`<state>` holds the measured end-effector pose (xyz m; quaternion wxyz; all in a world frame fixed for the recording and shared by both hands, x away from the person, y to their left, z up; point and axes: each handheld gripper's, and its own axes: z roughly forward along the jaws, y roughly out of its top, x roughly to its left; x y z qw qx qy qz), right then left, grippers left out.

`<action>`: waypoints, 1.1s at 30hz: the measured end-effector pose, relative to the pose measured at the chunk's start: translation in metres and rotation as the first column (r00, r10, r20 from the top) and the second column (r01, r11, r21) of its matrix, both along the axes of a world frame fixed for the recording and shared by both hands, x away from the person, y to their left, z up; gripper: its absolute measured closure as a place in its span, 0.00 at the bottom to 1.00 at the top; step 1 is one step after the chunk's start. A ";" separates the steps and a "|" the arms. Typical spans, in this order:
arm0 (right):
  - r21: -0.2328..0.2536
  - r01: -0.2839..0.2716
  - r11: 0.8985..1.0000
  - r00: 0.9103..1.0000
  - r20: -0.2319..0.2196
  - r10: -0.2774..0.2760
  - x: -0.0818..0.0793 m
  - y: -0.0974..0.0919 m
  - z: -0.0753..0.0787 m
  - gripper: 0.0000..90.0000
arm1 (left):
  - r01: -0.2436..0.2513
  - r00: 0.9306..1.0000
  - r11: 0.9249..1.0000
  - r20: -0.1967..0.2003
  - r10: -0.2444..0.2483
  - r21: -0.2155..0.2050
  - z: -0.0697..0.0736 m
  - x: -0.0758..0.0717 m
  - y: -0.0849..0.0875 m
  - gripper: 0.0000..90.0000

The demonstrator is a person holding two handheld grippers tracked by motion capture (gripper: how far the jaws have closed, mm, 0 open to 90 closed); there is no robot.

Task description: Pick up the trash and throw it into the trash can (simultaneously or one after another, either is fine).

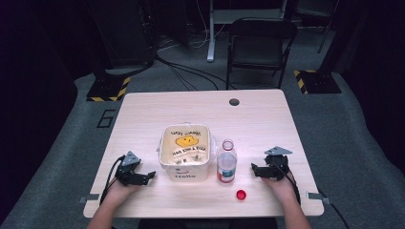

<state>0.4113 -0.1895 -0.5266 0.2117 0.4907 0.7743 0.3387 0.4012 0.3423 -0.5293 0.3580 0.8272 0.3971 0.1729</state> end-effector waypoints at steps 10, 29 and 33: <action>-0.007 -0.019 1.000 1.000 -0.020 0.019 -0.007 -0.005 0.005 0.33 | 0.002 1.000 1.000 0.005 -0.002 -0.007 -0.001 0.001 0.000 0.11; 0.051 -0.095 0.994 0.995 0.032 0.093 -0.034 -0.015 0.050 0.34 | 0.010 1.000 1.000 -0.001 -0.010 -0.006 0.000 0.001 0.000 0.11; 0.065 -0.130 0.989 0.991 0.033 0.128 -0.038 -0.014 0.058 0.30 | 0.005 1.000 1.000 0.009 -0.005 -0.013 -0.001 0.002 0.000 0.11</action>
